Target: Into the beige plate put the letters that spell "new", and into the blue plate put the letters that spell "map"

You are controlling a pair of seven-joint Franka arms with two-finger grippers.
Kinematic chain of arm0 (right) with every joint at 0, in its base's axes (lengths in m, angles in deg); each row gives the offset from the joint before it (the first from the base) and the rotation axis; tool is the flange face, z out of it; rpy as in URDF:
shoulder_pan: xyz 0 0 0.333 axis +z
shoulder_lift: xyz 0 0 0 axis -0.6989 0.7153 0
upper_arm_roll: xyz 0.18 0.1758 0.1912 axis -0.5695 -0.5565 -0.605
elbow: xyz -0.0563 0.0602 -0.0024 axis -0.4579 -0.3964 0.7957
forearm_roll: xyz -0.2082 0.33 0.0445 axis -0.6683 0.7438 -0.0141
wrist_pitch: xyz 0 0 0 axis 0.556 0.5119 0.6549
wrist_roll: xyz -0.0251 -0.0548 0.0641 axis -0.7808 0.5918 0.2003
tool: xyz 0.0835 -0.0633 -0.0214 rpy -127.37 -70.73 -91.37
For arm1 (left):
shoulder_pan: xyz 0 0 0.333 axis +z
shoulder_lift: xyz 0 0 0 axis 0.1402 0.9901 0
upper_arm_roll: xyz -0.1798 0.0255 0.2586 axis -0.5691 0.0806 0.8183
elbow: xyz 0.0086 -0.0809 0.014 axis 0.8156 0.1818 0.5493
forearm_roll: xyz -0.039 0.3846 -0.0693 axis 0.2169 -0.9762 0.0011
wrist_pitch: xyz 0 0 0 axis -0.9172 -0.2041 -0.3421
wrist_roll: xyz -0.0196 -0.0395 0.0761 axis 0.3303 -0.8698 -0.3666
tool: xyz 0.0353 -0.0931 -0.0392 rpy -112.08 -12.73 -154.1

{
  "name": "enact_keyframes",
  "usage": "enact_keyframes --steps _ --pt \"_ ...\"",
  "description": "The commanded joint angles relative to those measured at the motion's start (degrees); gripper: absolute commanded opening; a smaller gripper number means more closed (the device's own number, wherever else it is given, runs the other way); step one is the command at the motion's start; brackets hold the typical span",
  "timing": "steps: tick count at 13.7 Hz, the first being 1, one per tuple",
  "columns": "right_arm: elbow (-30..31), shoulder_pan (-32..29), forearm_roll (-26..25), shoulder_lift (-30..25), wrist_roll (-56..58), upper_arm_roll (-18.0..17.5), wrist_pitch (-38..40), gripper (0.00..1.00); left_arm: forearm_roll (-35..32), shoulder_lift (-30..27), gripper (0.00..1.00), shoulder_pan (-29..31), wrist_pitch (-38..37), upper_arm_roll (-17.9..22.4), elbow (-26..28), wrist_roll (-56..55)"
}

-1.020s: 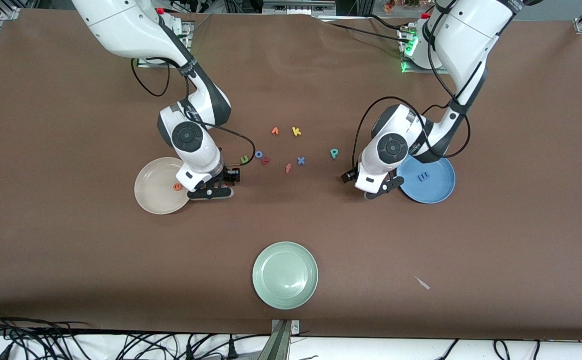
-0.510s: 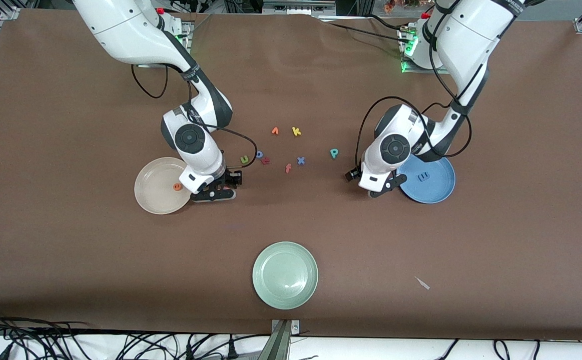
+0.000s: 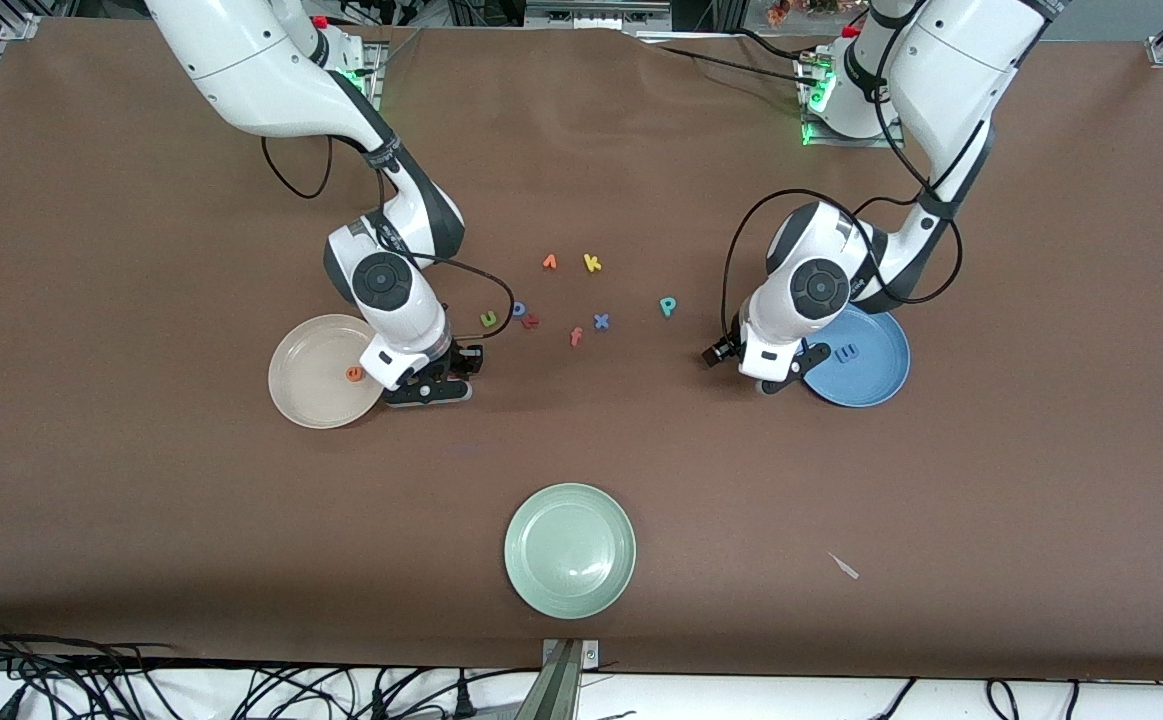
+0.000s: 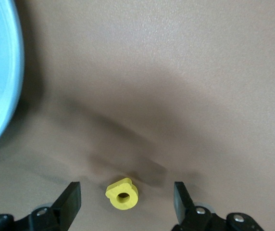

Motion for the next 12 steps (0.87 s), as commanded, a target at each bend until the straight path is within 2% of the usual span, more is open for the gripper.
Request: enact_keyframes --steps 1,2,3,5,8,10,11,12 --pt "-0.4 0.0 -1.0 0.4 -0.3 0.6 -0.7 0.2 1.4 -1.7 0.79 0.0 0.7 -0.3 2.0 -0.3" --pt "-0.2 -0.1 -1.1 0.3 -0.1 0.7 -0.7 0.07 1.4 -1.7 0.75 -0.2 0.8 -0.3 2.1 -0.3" --pt "0.0 -0.1 -1.1 -0.2 0.1 0.7 -0.3 0.0 1.4 -1.7 0.69 -0.2 0.8 -0.3 2.1 -0.3" --pt "0.1 -0.3 -1.2 -2.1 2.5 1.1 0.2 0.0 1.4 -1.7 0.57 -0.3 1.1 -0.3 2.5 -0.2" --pt "0.2 -1.4 -1.1 -7.0 8.0 1.2 6.8 0.0 1.4 -1.7 0.53 0.4 1.1 -1.9 2.9 -0.2" --pt "1.3 -3.3 -1.1 -10.4 14.6 2.6 10.8 0.0 1.4 -1.2 0.33 0.3 1.2 -1.9 2.9 -0.2" --pt "3.0 -3.7 -1.0 -12.6 18.3 3.9 11.2 0.0 1.4 -1.3 0.26 0.4 1.2 -1.9 2.9 -0.2" --pt "4.5 -4.0 -1.1 -14.1 21.8 5.6 11.4 0.0 1.4 -1.2 0.24 0.4 1.2 -1.9 2.9 -0.2"
